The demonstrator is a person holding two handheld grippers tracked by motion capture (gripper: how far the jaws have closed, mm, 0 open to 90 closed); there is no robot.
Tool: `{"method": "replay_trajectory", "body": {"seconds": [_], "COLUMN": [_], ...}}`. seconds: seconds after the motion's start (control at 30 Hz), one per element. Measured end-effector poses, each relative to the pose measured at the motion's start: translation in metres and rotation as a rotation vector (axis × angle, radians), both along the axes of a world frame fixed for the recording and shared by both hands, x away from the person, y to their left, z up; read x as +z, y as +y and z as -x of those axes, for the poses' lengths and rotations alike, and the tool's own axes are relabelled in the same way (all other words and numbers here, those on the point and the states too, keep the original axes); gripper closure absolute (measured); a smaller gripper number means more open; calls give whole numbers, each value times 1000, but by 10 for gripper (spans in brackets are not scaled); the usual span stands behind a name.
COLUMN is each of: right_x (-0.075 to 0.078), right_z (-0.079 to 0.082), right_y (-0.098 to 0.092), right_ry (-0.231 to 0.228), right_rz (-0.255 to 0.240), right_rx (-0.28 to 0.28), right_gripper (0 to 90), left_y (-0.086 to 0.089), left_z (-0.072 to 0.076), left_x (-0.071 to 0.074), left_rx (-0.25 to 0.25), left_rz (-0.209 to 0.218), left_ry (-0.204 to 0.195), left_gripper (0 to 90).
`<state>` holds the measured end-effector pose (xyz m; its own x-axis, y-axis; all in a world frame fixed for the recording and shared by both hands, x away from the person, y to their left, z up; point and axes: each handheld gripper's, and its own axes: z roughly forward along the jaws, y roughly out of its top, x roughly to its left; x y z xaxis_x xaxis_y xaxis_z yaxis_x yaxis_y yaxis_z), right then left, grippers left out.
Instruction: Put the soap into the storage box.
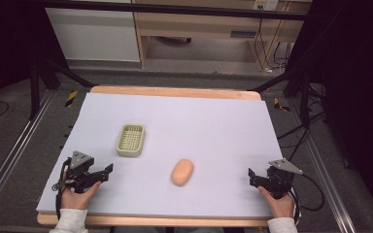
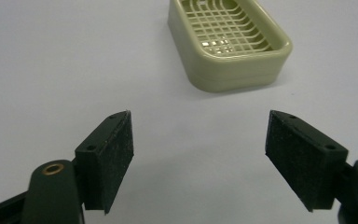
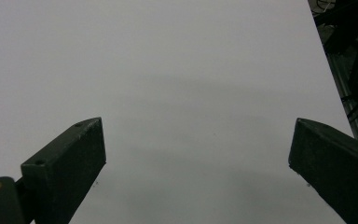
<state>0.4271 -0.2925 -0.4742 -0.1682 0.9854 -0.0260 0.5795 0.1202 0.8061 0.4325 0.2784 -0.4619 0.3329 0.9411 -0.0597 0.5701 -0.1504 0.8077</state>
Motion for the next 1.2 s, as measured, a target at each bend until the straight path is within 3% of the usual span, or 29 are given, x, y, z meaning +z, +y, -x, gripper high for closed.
{"method": "replay_trajectory", "body": {"seconds": [0.1, 0.83, 1.2], "right_x": [-1, -2, -2], "right_z": [0, 0, 1], "right_y": [2, 6, 8], "right_ry": [3, 15, 18], "right_rz": [22, 12, 2], "right_rx": [3, 25, 38], "right_gripper": [42, 40, 40], "left_y": [-6, -46, -69], "left_z": [2, 6, 12], "left_x": [1, 6, 7], "left_rx": [-17, -123, -170], "left_rz": [-6, -12, -37], "left_ry": [-1, 6, 4], "left_gripper": [240, 258, 245]}}
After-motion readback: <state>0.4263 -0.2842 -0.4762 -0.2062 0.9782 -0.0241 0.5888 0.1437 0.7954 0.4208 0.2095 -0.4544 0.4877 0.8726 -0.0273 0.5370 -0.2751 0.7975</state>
